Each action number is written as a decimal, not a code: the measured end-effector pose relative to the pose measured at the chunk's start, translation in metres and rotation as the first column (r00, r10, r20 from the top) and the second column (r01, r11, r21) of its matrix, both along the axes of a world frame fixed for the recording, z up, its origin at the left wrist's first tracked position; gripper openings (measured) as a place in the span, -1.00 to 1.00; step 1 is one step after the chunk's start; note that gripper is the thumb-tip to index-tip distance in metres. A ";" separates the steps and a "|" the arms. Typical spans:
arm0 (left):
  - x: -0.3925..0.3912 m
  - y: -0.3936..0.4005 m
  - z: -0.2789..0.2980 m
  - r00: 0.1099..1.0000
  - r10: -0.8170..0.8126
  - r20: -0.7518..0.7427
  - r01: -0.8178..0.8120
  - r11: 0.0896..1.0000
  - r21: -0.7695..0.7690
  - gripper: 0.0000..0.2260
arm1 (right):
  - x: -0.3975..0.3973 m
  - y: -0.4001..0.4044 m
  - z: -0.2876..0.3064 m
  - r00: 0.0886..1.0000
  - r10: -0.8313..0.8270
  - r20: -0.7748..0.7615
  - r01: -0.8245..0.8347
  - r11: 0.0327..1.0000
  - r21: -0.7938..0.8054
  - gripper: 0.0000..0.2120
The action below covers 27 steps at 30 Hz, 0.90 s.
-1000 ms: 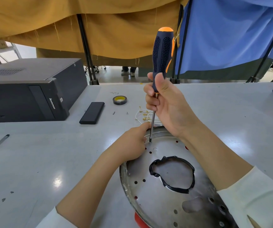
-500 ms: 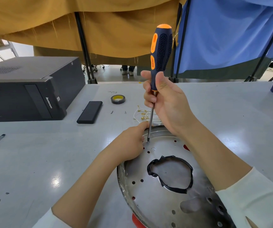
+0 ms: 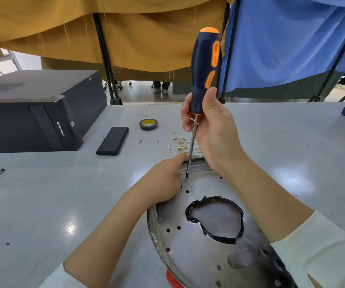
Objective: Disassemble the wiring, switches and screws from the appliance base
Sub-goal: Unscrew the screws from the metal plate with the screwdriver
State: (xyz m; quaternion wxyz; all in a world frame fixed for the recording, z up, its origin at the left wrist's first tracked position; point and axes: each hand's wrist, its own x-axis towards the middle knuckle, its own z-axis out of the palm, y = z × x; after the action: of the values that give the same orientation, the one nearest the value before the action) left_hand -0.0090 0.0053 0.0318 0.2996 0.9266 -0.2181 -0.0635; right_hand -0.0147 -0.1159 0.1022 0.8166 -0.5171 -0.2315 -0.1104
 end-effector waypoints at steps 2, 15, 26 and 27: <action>0.001 0.000 0.000 1.000 0.001 -0.006 -0.001 1.000 -0.008 -0.53 | 0.000 0.000 0.001 0.998 0.048 -0.033 -0.047 0.998 0.037 -0.60; 0.001 0.000 -0.002 1.000 0.008 -0.014 -0.008 1.000 0.001 -0.50 | 0.001 -0.002 0.001 0.999 0.040 0.004 -0.040 0.999 -0.001 -0.72; 0.003 0.001 -0.003 1.000 0.009 -0.005 -0.009 1.000 0.004 -0.50 | 0.001 -0.002 0.000 1.000 -0.016 -0.019 0.016 0.999 -0.047 -0.88; 0.003 0.001 -0.003 1.000 0.011 -0.005 -0.011 1.000 0.004 -0.51 | 0.000 -0.002 0.000 1.000 -0.002 -0.004 0.002 0.999 -0.043 -0.89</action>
State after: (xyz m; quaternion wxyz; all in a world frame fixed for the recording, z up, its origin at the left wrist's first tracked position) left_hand -0.0059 0.0059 0.0284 0.2985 0.9282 -0.2124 -0.0645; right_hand -0.0144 -0.1179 0.1025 0.8058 -0.5348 -0.2315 -0.1051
